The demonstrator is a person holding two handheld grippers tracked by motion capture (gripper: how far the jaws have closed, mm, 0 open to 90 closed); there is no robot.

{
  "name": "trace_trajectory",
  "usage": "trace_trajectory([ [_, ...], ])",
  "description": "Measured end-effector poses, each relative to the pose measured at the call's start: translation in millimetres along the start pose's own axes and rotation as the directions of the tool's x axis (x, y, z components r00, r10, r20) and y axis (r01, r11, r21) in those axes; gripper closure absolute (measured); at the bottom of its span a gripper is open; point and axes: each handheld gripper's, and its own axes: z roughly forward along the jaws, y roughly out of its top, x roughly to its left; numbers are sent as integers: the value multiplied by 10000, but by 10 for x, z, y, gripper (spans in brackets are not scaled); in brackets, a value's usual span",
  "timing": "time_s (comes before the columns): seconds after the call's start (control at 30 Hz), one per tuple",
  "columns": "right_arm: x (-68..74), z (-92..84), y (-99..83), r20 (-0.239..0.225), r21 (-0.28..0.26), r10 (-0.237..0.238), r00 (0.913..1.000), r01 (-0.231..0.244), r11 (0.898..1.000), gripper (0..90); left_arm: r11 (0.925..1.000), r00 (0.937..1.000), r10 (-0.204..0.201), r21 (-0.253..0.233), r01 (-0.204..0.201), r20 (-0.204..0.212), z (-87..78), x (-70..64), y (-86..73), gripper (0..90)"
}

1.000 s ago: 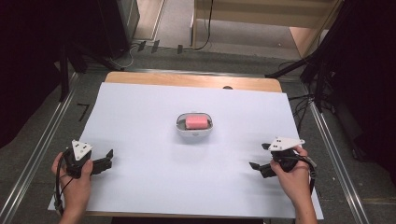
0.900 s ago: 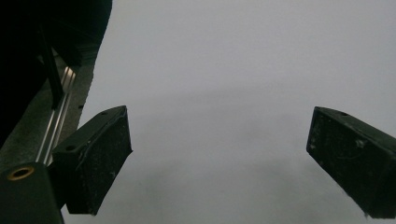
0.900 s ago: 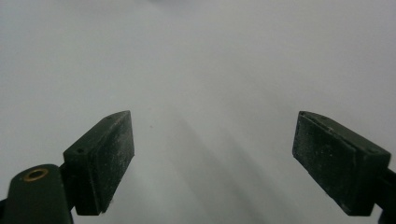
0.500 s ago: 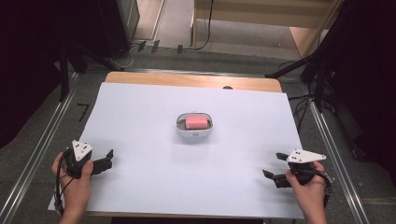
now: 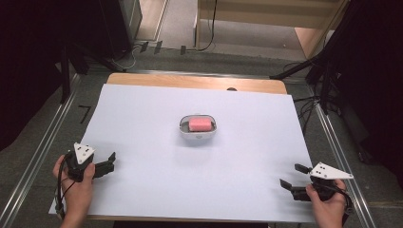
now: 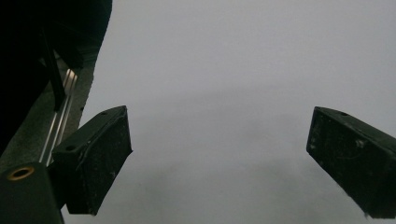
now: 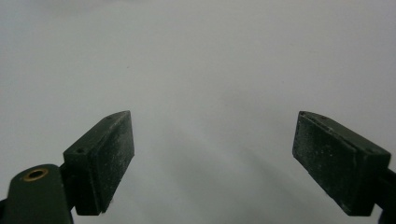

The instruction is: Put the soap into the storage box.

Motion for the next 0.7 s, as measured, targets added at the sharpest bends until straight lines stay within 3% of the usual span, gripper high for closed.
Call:
trace_trajectory([
  [0.1,-9,-37,-93,159,-283,312,9994,-308,9991,138,10000,10000,-13,-10,13,16,2,1,0,71],
  [0.2,-15,-93,-128,690,-989,624,9957,-555,9935,139,10000,10000,-58,32,58,60,6,10,3,71],
  [0.27,-13,-106,-146,847,-1172,752,9936,-650,9910,140,9999,9999,-141,39,141,69,6,16,3,71],
  [0.43,-44,-146,-183,347,-1657,843,9958,-774,9831,144,10000,9999,-92,5,92,63,5,12,1,71],
  [0.57,-59,-193,-218,534,-2241,1221,9911,-1073,9686,148,9999,9999,-107,8,107,54,6,11,1,71],
  [0.7,-43,-184,-213,706,-2146,1205,9902,-1029,9713,148,9999,10000,-86,56,86,45,7,13,3,71],
])
